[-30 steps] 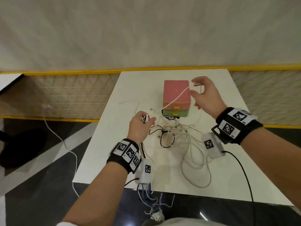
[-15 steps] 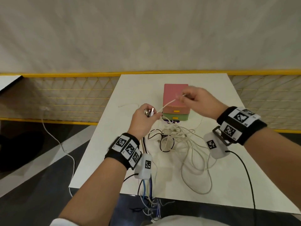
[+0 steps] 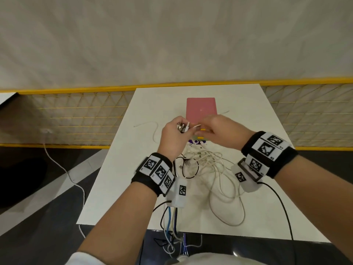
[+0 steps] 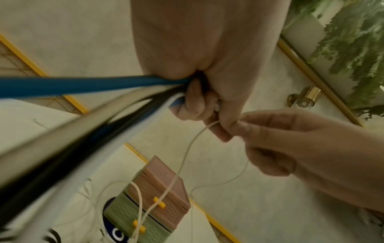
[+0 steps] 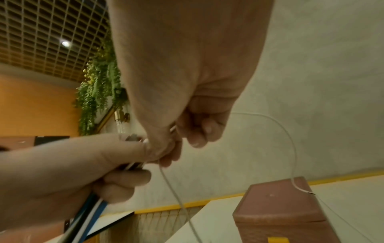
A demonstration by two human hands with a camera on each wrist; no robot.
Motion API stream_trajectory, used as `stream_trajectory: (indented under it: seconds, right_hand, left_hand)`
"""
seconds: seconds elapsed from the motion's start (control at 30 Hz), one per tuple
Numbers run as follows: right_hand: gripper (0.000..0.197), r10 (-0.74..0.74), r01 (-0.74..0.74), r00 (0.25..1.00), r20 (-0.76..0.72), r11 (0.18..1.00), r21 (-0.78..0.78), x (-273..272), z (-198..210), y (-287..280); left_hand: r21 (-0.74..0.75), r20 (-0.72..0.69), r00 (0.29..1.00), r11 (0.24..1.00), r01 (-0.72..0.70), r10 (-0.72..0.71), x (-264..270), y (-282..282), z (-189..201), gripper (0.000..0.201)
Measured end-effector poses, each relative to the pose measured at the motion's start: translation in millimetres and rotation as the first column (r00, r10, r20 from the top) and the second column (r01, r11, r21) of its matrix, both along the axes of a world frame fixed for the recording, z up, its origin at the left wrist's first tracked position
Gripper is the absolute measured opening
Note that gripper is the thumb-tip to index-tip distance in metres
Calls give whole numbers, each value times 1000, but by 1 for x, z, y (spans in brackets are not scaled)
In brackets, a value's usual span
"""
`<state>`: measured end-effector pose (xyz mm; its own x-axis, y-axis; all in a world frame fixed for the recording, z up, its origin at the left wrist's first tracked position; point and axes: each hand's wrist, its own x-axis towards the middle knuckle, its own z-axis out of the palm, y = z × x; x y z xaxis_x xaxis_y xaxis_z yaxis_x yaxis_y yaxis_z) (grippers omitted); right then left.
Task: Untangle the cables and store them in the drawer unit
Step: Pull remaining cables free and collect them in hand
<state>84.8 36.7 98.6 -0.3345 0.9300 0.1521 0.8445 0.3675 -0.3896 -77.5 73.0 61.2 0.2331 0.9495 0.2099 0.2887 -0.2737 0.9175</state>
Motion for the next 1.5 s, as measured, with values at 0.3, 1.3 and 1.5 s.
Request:
stream_trajectory:
  seconds: [0.3, 1.3, 1.5]
  right_hand:
    - [17, -143, 289, 626, -766, 956, 58, 20, 39, -15]
    - [21, -247, 448, 557, -793, 893, 36, 30, 24, 2]
    - [58, -142, 179, 945, -294, 979, 102, 11, 9, 3]
  left_hand:
    - [2, -120, 980, 987, -161, 160, -15, 29, -21, 19]
    - [-22, -293, 931, 972, -235, 219, -20, 42, -25, 11]
    - [59, -204, 973, 994, -94, 104, 4, 27, -7, 12]
